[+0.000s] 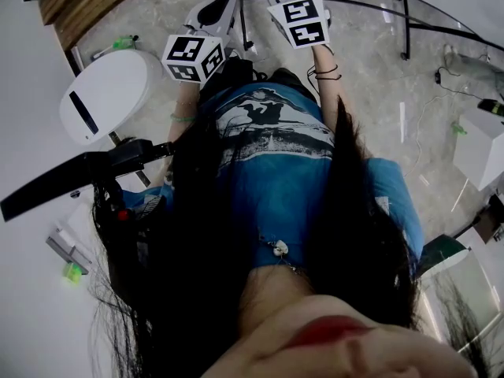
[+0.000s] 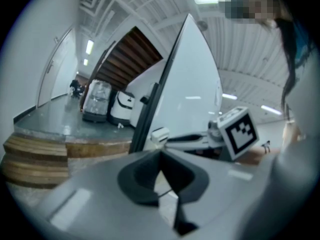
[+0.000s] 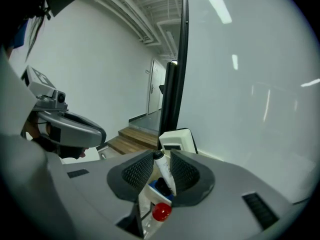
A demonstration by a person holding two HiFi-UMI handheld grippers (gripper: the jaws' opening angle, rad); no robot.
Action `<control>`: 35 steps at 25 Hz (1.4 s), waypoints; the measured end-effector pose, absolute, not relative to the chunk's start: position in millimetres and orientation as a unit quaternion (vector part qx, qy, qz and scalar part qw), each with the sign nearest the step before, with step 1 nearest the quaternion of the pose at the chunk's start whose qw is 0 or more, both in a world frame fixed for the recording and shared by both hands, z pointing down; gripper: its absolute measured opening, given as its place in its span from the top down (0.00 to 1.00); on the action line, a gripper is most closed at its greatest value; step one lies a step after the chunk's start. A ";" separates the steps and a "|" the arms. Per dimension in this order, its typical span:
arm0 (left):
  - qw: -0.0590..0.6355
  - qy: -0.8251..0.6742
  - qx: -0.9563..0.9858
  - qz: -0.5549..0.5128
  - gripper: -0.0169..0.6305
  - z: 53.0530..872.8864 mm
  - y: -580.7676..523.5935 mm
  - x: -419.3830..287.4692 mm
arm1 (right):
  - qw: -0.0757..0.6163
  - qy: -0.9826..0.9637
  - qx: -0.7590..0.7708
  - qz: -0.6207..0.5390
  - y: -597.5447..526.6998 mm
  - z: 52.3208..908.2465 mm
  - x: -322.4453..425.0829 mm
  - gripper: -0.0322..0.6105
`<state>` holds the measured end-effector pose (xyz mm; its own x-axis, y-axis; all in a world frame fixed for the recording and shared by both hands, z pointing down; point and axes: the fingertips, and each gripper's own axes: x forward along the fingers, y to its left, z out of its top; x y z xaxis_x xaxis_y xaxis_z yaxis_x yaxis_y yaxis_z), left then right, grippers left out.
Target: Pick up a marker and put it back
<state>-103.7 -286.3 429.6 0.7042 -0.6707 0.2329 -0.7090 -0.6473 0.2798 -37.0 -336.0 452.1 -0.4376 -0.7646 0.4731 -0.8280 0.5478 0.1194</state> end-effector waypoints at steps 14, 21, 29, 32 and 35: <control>0.178 -0.397 0.899 0.052 0.99 427.6 -287.2 -110.2 | 0.152 -0.867 0.458 0.120 -322.4 425.1 -41.5 0.82; 0.178 -0.404 0.896 0.054 0.99 426.6 -287.5 -111.7 | 0.090 -0.867 0.460 0.169 -320.5 418.0 -35.5 0.82; 0.175 -0.420 0.889 0.058 0.99 422.5 -267.8 -93.9 | 0.069 -0.878 0.429 0.201 -290.8 414.5 -26.3 0.84; 0.172 -0.429 0.885 0.060 0.99 421.5 -246.4 -66.9 | 0.065 -0.884 0.413 0.208 -267.9 414.7 -3.7 0.89; 0.170 -0.436 0.882 0.060 0.99 423.0 -226.8 -46.7 | 0.069 -0.892 0.395 0.206 -246.6 415.9 9.3 0.91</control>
<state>-46.7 -226.8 423.0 0.6127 -0.7485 0.2538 -0.7891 -0.5619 0.2480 9.3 -246.6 415.9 -0.6776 -0.6770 0.2873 -0.7344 0.6020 -0.3135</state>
